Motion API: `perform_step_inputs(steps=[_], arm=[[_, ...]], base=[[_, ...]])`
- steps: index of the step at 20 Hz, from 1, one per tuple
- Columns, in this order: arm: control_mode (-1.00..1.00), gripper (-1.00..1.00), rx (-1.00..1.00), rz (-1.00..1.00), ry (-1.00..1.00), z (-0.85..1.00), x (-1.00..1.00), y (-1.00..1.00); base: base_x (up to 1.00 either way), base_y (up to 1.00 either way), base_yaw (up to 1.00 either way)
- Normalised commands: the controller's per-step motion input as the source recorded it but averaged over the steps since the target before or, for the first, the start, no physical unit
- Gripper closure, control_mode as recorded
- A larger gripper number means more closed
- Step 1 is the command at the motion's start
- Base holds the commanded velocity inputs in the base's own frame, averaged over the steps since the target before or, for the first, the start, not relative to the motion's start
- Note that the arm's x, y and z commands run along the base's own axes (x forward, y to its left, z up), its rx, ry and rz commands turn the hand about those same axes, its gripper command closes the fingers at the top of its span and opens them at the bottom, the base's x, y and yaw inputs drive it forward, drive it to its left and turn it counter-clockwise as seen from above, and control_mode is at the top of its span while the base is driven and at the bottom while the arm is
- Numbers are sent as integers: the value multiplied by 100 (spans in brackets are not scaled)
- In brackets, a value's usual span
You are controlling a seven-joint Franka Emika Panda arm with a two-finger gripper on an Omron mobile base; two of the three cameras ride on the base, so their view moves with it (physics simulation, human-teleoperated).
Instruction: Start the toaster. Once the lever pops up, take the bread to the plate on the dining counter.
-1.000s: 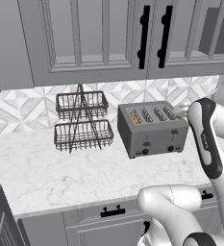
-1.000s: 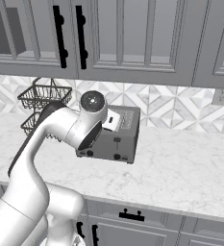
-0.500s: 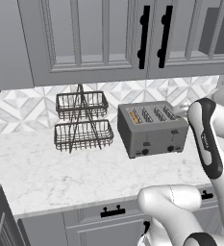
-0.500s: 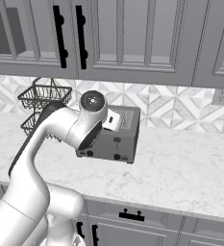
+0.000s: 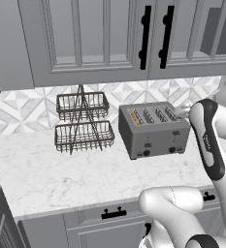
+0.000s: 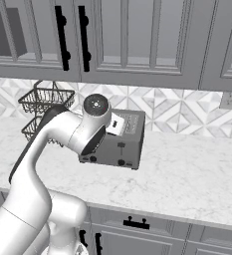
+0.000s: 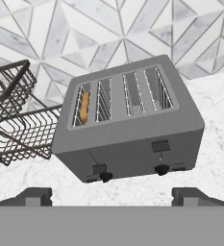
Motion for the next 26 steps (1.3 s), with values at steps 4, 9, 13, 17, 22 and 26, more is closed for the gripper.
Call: perform_step_inputs(steps=[4,9,13,17,22,26], arm=[[-100,-100,0,0,0,0,0,0],[-100,-100,0,0,0,0,0,0],[-100,-100,0,0,0,0,0,0],[-100,-100,0,0,0,0,0,0],[-100,-100,0,0,0,0,0,0],[-100,-100,0,0,0,0,0,0]], base=[[0,0,0],[0,0,0],[0,0,0],[0,0,0],[0,0,0],[0,0,0]])
